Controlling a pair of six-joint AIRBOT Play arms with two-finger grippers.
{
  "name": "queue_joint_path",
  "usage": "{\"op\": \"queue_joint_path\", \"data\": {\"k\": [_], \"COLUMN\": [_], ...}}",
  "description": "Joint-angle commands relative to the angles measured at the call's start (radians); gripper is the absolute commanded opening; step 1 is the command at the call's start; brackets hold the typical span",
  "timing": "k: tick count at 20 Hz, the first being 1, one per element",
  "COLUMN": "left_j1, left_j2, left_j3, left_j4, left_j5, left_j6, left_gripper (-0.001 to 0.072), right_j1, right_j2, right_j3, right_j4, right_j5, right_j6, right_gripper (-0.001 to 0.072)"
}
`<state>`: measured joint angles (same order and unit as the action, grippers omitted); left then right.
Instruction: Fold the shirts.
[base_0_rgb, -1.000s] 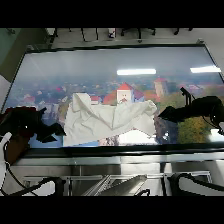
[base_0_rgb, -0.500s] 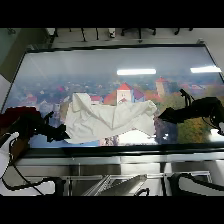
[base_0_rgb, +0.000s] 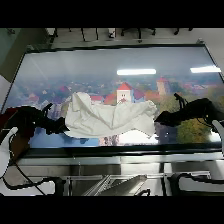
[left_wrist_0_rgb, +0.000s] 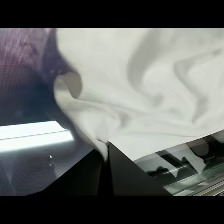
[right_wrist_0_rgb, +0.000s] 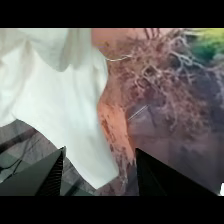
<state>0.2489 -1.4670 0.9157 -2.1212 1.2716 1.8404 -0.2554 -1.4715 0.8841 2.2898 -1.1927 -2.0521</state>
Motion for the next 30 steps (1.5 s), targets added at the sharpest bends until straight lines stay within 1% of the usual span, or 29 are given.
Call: {"op": "queue_joint_path", "data": {"k": [1, 3, 4, 5, 6, 7, 9, 10, 12, 13, 15, 17, 19, 21, 22, 23, 25, 26, 27, 29, 30], "left_j1": [-0.001, -0.001, -0.001, -0.001, -0.001, -0.001, -0.001, -0.001, -0.001, -0.001, -0.001, -0.001, -0.001, -0.001, -0.001, -0.001, -0.001, -0.001, -0.001, -0.001, -0.001], "left_j2": [0.000, 0.000, 0.000, 0.000, 0.009, 0.037, 0.149, 0.227, 0.421, 0.520, 0.710, 0.853, 0.924, 0.945, 0.940, 0.924, 0.856, 0.819, 0.784, 0.711, 0.671], "left_j3": [0.007, 0.007, 0.007, 0.007, 0.007, 0.007, 0.035, 0.084, 0.222, 0.312, 0.522, 0.734, 0.896, 1.012, 1.052, 1.085, 1.137, 1.138, 1.118, 1.016, 0.953], "left_j4": [-0.001, -0.001, -0.001, -0.002, -0.003, -0.005, -0.039, -0.058, -0.092, -0.103, -0.089, -0.014, 0.090, 0.140, 0.139, 0.139, 0.138, 0.135, 0.132, 0.126, 0.090], "left_j5": [0.001, 0.000, -0.002, 0.000, 0.002, -0.002, -0.014, -0.010, -0.024, -0.050, -0.143, -0.255, -0.303, -0.291, -0.266, -0.225, -0.100, -0.059, -0.045, -0.019, -0.001], "left_j6": [-0.001, -0.001, -0.001, -0.001, -0.001, -0.001, -0.001, -0.002, -0.024, -0.035, -0.040, -0.047, -0.095, -0.123, -0.123, -0.132, -0.140, -0.142, -0.145, -0.145, -0.143], "left_gripper": [0.0015, 0.0014, 0.0015, 0.0014, 0.0014, 0.0014, 0.0013, 0.0014, 0.0014, 0.0014, 0.0013, 0.0014, 0.0013, 0.0013, 0.0014, 0.0014, 0.0014, 0.0014, 0.0013, 0.0013, 0.0014], "right_j1": [0.076, 0.118, 0.130, 0.137, 0.137, 0.135, 0.133, 0.127, 0.104, 0.088, 0.062, 0.045, 0.040, 0.040, 0.040, 0.040, 0.040, 0.040, 0.040, 0.041, 0.042], "right_j2": [-0.075, -0.105, -0.113, -0.115, -0.109, -0.093, -0.017, 0.048, 0.226, 0.325, 0.524, 0.689, 0.805, 0.862, 0.872, 0.873, 0.850, 0.817, 0.777, 0.673, 0.604], "right_j3": [0.000, 0.000, 0.000, 0.001, 0.002, 0.012, 0.072, 0.127, 0.274, 0.361, 0.559, 0.726, 0.842, 0.912, 0.935, 0.945, 0.945, 0.945, 0.945, 0.945, 0.941], "right_j4": [0.073, 0.082, 0.091, 0.120, 0.173, 0.219, 0.241, 0.249, 0.259, 0.267, 0.261, 0.211, 0.129, 0.086, 0.085, 0.085, 0.089, 0.096, 0.100, 0.142, 0.175], "right_j5": [0.040, 0.071, 0.076, 0.071, 0.055, 0.028, -0.045, -0.080, -0.089, -0.069, 0.037, 0.180, 0.269, 0.296, 0.295, 0.294, 0.273, 0.248, 0.218, 0.146, 0.114], "right_j6": [-0.021, -0.021, -0.021, -0.040, -0.060, -0.069, -0.060, -0.042, 0.007, 0.026, 0.027, 0.021, 0.021, 0.021, 0.021, 0.021, 0.022, 0.025, 0.034, 0.041, 0.041], "right_gripper": [0.0498, 0.0308, 0.0295, 0.0090, 0.0024, 0.0024, 0.0023, 0.0023, 0.0023, 0.0023, 0.0024, 0.0024, 0.0024, 0.0024, 0.0024, 0.0024, 0.0024, 0.0024, 0.0024, 0.0024, 0.0024]}}
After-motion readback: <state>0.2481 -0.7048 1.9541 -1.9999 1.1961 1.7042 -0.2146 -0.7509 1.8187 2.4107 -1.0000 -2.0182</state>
